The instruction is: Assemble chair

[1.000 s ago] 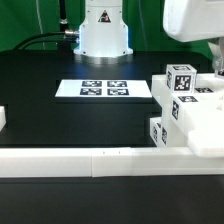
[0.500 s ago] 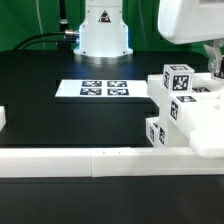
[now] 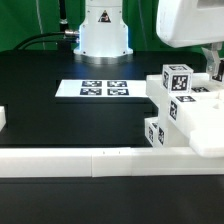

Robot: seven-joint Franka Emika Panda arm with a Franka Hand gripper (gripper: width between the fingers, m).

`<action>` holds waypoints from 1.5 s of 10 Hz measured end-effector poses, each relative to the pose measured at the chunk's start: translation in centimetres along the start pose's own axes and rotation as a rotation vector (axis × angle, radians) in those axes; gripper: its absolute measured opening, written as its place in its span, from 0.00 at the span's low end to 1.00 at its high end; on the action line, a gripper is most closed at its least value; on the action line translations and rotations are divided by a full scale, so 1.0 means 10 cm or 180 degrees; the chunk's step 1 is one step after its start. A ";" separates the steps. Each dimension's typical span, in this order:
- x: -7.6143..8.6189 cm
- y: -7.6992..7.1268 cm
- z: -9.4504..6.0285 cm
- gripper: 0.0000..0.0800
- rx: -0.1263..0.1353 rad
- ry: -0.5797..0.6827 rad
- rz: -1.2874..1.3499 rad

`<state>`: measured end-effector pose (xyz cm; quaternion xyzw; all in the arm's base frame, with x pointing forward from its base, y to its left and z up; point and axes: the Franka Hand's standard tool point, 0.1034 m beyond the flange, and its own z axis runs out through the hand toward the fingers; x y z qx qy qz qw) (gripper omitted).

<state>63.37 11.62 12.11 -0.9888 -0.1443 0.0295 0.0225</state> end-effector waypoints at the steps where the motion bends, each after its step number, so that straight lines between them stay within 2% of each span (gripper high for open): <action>1: 0.00 0.00 0.00 0.36 -0.0001 0.0004 0.0000; 9: 0.00 0.00 0.00 0.36 0.0000 0.0004 0.0110; 12: -0.01 -0.02 0.00 0.36 0.0000 0.0096 0.1077; 15: -0.02 -0.05 0.00 0.36 0.0036 0.0187 0.2229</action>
Offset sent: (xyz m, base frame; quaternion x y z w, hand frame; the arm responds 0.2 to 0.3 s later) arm 0.0000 0.0000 0.0000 0.0000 0.0000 0.0000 1.0000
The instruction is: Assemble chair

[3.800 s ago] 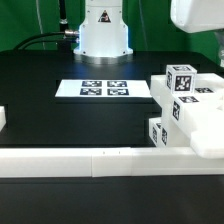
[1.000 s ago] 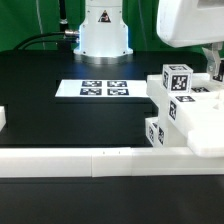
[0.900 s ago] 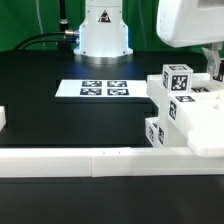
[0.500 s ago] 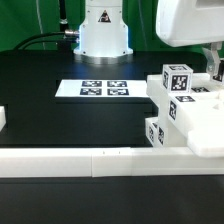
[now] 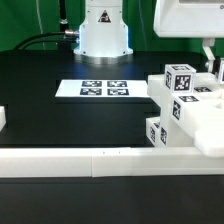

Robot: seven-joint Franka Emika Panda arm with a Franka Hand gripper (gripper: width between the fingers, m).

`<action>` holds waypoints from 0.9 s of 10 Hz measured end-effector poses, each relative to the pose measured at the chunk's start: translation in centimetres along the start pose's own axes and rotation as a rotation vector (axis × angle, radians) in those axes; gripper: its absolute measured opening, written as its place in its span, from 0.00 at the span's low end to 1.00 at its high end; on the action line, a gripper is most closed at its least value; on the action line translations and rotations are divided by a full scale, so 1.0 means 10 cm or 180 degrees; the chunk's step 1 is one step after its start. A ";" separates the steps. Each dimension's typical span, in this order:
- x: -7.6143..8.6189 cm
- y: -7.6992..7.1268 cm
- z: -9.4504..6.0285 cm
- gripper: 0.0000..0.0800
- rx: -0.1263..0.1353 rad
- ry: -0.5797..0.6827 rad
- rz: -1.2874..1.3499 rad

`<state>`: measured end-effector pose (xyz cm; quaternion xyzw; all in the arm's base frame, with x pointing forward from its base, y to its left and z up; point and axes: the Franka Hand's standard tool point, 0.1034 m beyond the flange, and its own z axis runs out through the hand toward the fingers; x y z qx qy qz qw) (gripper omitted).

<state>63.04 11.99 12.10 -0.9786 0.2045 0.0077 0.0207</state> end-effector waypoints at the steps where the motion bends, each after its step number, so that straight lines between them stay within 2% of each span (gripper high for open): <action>1: 0.01 0.00 0.00 0.36 0.0020 0.0037 0.0198; 2: 0.03 -0.02 0.00 0.36 0.0055 0.0092 0.0441; 6: 0.02 -0.03 0.00 0.36 0.0075 0.0077 0.1353; 9: -0.04 0.00 0.01 0.36 0.0246 0.0081 0.2583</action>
Offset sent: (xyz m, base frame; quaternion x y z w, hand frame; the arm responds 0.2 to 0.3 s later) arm 0.0000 0.0000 0.0000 0.0000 0.0000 0.1938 0.9810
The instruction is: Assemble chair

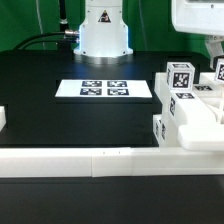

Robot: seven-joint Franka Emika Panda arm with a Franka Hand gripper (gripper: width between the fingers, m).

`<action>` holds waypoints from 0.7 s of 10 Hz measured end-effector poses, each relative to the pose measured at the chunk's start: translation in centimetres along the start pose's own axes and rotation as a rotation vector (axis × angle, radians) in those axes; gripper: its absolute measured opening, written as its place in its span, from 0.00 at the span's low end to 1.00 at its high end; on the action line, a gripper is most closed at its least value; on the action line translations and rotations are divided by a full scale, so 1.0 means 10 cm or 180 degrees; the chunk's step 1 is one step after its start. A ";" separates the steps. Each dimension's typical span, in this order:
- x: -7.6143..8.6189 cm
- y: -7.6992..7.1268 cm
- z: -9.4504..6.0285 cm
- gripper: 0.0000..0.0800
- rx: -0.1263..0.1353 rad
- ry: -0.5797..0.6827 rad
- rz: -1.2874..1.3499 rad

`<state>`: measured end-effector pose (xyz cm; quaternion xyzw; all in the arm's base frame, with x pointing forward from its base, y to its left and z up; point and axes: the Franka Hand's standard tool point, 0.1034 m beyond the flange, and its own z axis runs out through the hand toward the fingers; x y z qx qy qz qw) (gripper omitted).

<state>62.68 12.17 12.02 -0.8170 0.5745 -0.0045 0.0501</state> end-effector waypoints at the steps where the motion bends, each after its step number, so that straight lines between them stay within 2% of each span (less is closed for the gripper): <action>1: -0.02 -0.01 0.00 0.36 0.0036 -0.0002 0.0339; 2: -0.05 -0.02 0.00 0.36 0.0137 -0.0024 0.0827; 5: -0.07 -0.02 0.00 0.36 0.0154 -0.0055 0.0855; 6: -0.07 -0.02 0.01 0.65 0.0155 -0.0060 0.0860; 7: -0.06 -0.02 0.00 0.65 0.0154 -0.0057 0.0685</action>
Offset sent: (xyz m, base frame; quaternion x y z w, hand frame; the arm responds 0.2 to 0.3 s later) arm 0.0000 0.0000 0.0000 0.0000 0.0000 0.0650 0.9979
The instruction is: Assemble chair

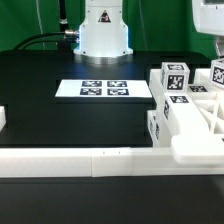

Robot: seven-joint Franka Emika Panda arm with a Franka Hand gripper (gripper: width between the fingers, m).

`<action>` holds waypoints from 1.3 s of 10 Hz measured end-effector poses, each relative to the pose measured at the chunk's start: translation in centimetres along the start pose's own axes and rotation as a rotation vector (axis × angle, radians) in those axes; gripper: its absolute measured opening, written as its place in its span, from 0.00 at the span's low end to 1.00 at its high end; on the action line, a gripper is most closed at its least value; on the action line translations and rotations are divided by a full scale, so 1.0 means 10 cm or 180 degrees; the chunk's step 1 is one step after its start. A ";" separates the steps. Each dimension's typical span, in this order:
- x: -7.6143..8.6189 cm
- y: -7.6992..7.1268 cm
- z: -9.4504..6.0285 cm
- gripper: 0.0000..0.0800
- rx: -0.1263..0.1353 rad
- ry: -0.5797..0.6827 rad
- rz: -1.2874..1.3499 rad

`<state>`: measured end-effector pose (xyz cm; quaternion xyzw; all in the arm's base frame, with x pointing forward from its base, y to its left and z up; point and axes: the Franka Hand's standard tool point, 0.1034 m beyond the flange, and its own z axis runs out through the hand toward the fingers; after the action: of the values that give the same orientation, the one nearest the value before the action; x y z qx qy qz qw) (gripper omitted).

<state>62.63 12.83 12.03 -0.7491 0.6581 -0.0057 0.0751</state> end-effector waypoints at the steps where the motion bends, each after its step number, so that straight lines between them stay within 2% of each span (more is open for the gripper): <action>1: 0.00 0.00 0.00 0.77 -0.0002 0.0000 -0.0288; 4: 0.02 0.00 0.01 0.81 -0.0004 0.0003 -0.1146; 6: 0.11 0.00 0.00 0.81 -0.0004 0.0012 -0.1783; 11: 0.03 -0.06 -0.05 0.81 -0.0015 0.0044 -0.2933; 13: 0.07 -0.07 -0.06 0.81 -0.0012 0.0049 -0.3346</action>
Offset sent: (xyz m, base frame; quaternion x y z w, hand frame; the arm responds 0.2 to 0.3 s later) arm 0.0000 0.0000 0.0000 0.0000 0.0000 -0.1938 0.9810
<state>63.34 12.18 12.69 -0.9783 0.1939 -0.0470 0.0559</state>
